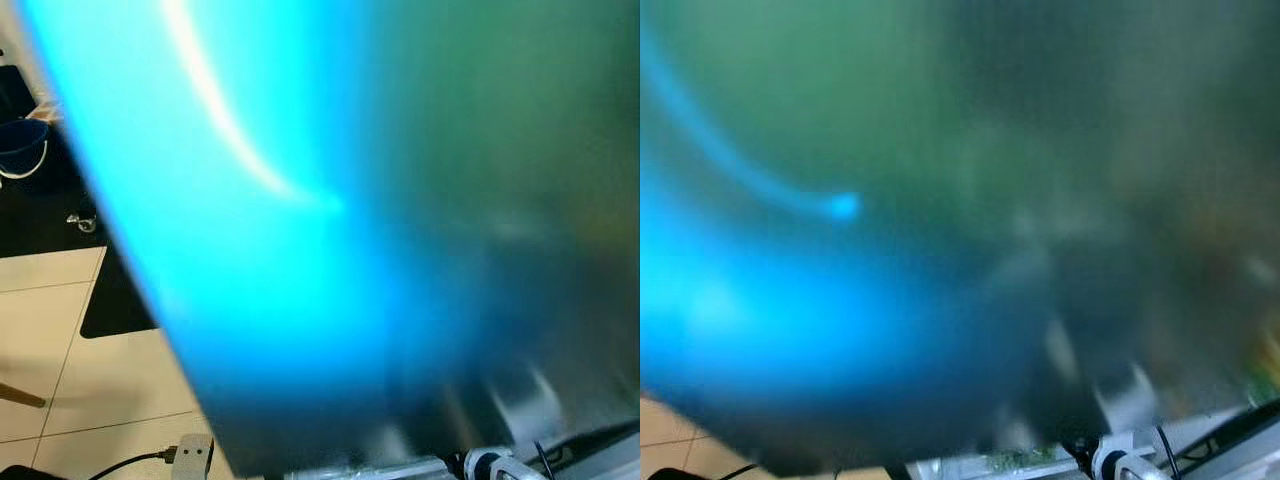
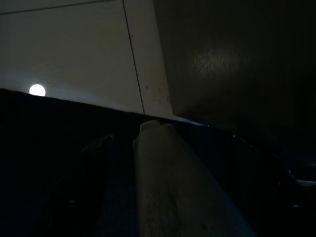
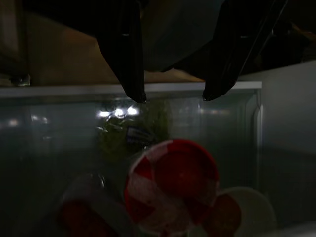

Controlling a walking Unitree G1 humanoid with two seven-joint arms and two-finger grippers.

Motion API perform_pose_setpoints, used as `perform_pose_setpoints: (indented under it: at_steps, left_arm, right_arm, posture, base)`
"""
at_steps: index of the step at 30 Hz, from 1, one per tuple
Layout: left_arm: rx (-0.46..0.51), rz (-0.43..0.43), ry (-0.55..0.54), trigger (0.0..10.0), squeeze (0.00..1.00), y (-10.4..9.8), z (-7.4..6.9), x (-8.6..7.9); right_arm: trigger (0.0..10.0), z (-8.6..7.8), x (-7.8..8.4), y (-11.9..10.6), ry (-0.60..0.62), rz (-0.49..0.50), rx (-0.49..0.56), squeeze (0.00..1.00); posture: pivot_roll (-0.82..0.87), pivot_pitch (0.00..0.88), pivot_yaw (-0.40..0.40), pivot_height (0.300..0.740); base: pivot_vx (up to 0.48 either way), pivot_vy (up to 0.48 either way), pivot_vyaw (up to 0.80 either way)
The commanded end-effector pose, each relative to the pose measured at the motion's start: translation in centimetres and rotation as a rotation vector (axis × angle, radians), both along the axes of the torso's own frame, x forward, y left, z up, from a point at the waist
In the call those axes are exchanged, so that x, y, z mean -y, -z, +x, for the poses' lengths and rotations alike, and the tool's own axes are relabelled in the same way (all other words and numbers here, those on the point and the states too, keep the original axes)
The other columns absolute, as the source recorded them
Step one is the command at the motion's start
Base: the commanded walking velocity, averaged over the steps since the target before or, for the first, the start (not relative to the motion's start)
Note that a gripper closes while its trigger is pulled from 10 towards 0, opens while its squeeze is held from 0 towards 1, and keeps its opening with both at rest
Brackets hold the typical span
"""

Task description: Restocking fridge

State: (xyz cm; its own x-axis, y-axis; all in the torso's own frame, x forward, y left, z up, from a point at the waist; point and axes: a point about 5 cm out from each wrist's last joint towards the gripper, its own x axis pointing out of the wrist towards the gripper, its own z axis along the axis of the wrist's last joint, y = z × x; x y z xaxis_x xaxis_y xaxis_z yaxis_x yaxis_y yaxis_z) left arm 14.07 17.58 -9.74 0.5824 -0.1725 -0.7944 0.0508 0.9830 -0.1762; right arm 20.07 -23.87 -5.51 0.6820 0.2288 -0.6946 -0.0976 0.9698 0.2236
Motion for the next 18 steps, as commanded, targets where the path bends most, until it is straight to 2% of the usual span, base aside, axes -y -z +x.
perform_pose_setpoints:
  at_steps: [1,18]
  left_arm:
    - [-0.025,-0.006,0.001,10.0,0.00,0.25,-0.53,0.26]
    - [-0.028,-0.008,0.015,10.0,0.00,0.29,-0.64,0.43]
  right_arm:
    - [10.0,-0.30,0.17,0.14,0.014,-0.002,-0.005,0.00]
    - [10.0,0.13,0.34,-0.22,0.032,0.026,0.023,0.00]
  posture:
    - [0.00,0.000,-0.011,0.635]
    - [0.00,0.000,-0.010,0.635]
  base:
    - [0.000,0.000,0.00]
    - [0.000,0.000,0.00]
